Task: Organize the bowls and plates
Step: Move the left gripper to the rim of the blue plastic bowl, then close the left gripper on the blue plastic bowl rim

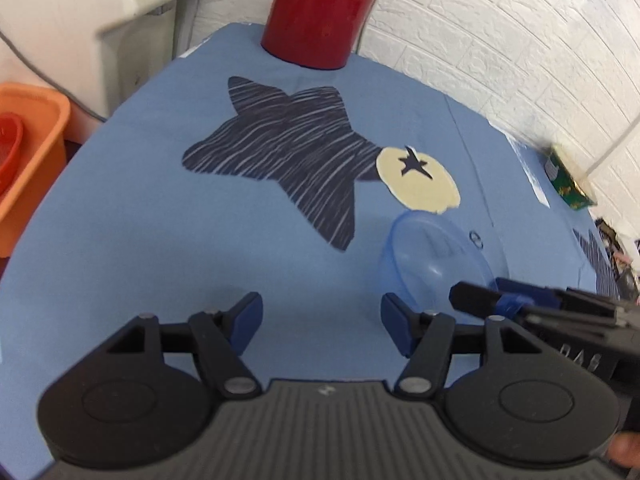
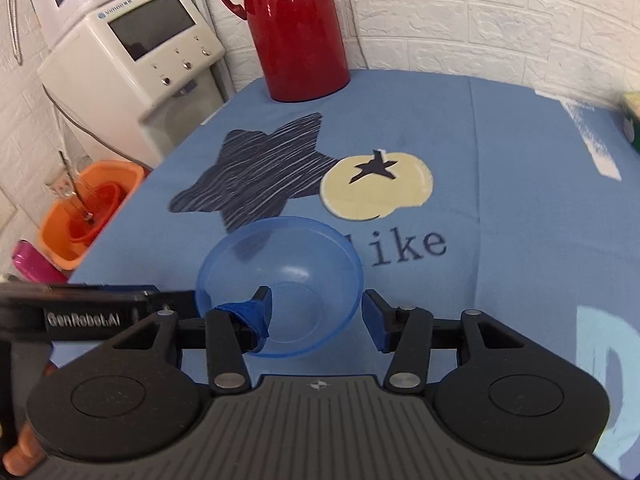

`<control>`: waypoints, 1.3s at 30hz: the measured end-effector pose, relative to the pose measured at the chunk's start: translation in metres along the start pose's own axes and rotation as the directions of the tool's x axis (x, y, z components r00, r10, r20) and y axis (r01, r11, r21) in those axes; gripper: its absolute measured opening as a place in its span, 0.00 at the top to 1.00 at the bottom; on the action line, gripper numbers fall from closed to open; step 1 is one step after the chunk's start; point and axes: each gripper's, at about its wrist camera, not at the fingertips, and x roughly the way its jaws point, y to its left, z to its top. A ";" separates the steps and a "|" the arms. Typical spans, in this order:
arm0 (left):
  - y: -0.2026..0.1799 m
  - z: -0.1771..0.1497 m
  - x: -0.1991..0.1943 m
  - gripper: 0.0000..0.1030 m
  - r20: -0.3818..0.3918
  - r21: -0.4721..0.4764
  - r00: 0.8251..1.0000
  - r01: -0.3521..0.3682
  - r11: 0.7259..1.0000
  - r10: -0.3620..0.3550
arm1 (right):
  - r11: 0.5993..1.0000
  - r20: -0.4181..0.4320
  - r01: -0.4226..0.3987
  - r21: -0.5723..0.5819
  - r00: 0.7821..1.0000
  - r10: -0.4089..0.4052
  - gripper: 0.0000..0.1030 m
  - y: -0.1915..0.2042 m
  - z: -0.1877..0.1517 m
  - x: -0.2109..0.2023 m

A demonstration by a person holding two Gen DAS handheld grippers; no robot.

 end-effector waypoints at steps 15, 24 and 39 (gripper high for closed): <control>-0.006 0.023 0.001 0.37 0.052 -0.019 0.997 0.053 0.998 -0.052 | 1.000 -0.044 0.005 0.012 0.999 -0.004 0.66 -0.017 0.003 0.032; -0.036 0.022 0.046 0.36 0.030 0.073 0.999 -0.031 0.997 0.029 | 0.989 0.040 0.052 -0.139 0.998 -0.047 0.61 -0.004 -0.010 0.035; -0.047 0.012 0.042 0.86 -0.032 0.108 0.999 0.017 0.994 -0.013 | 0.994 -0.013 -0.100 -0.033 0.995 0.100 0.68 0.000 -0.017 0.022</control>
